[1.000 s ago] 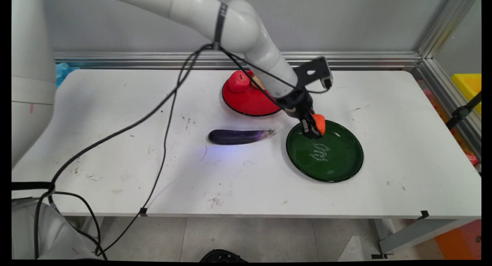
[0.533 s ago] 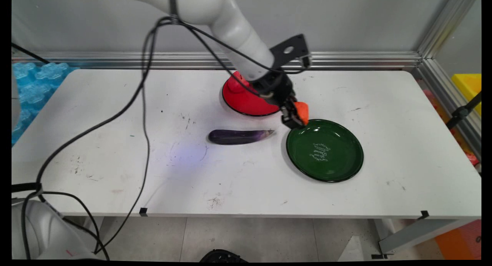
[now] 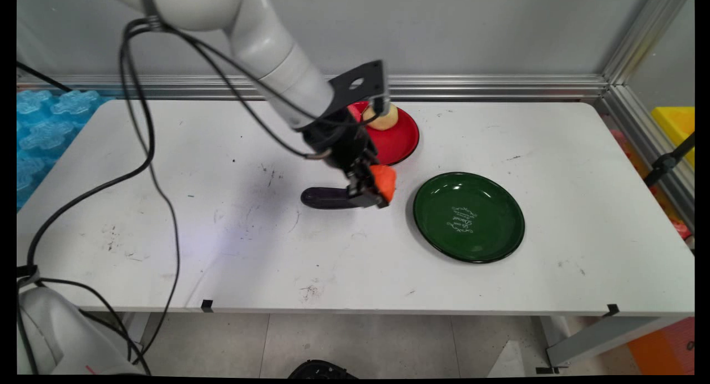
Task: Place the picked object on the table
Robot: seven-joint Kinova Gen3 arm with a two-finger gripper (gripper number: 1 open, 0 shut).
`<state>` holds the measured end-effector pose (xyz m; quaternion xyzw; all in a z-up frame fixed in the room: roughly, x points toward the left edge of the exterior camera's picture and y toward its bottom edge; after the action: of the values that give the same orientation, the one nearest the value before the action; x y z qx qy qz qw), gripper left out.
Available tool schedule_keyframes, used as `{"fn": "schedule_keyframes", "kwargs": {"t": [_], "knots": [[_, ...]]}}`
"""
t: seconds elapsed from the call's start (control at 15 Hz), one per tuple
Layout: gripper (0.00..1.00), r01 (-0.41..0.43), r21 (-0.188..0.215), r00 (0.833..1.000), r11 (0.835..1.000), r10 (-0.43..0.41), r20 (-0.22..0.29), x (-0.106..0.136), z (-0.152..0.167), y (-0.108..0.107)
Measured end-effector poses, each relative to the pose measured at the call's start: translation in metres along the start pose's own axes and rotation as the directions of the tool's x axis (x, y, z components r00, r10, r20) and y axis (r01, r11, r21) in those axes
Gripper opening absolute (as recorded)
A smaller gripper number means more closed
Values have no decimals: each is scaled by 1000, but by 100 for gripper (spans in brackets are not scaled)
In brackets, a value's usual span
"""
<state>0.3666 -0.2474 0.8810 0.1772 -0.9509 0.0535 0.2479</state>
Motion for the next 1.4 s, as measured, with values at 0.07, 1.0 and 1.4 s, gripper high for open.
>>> {"fn": "schedule_keyframes", "kwargs": {"t": [0.07, 1.0, 1.4], "knots": [[0, -2, -2, 1000, 1000, 2, 7, -6, -1, 5], [0, -2, -2, 999, 1000, 2, 36, -50, 54, 16], [0, -3, -13, 998, 1000, 4, 56, -63, 85, 14]]}}
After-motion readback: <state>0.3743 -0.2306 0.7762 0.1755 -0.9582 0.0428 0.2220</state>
